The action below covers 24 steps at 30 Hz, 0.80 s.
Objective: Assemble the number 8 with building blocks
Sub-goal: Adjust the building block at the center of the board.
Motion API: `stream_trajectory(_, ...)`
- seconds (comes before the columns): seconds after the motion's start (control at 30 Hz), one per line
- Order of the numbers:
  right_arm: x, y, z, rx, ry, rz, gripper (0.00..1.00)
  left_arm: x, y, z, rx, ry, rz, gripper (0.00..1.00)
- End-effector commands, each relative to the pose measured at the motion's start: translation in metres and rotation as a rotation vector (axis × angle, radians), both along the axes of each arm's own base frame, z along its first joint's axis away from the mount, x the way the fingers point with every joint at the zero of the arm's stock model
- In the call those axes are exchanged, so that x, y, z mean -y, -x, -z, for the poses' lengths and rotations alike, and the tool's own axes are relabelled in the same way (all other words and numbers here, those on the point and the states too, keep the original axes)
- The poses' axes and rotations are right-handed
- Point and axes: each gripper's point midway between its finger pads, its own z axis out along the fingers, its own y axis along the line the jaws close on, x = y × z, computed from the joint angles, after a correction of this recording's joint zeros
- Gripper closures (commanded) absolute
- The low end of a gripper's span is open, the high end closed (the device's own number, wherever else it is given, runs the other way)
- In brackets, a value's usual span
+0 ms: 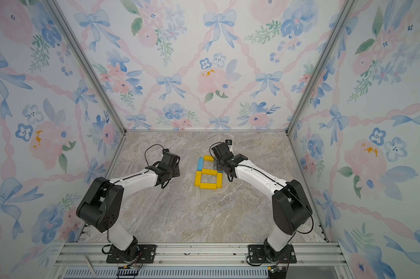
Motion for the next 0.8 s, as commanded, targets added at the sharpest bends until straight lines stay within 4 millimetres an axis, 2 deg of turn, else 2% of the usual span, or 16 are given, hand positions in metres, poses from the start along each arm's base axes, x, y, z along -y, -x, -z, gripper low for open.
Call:
stream_trajectory(0.0,0.011,-0.03,0.028,-0.085,0.021,-0.03,0.1,0.004,-0.005,0.006,-0.008,0.011,0.017,0.45)
stream_trajectory(0.17,-0.001,-0.058,0.056,-0.116,-0.042,-0.072,0.31,0.0,-0.003,-0.006,0.018,0.005,0.018,0.44)
stream_trajectory(0.37,-0.017,-0.063,0.077,-0.158,-0.102,-0.103,0.32,-0.008,-0.003,-0.012,0.03,0.005,0.006,0.44)
stream_trajectory(0.47,-0.017,-0.061,0.091,-0.192,-0.102,-0.097,0.33,-0.009,-0.003,-0.011,0.028,0.004,0.003,0.44)
stream_trajectory(0.63,-0.01,-0.06,0.1,-0.193,-0.104,-0.08,0.34,-0.013,-0.001,-0.006,0.016,-0.003,-0.004,0.44)
stream_trajectory(0.77,-0.018,-0.064,0.103,-0.205,-0.125,-0.124,0.34,-0.014,-0.002,-0.003,0.009,-0.006,-0.003,0.44)
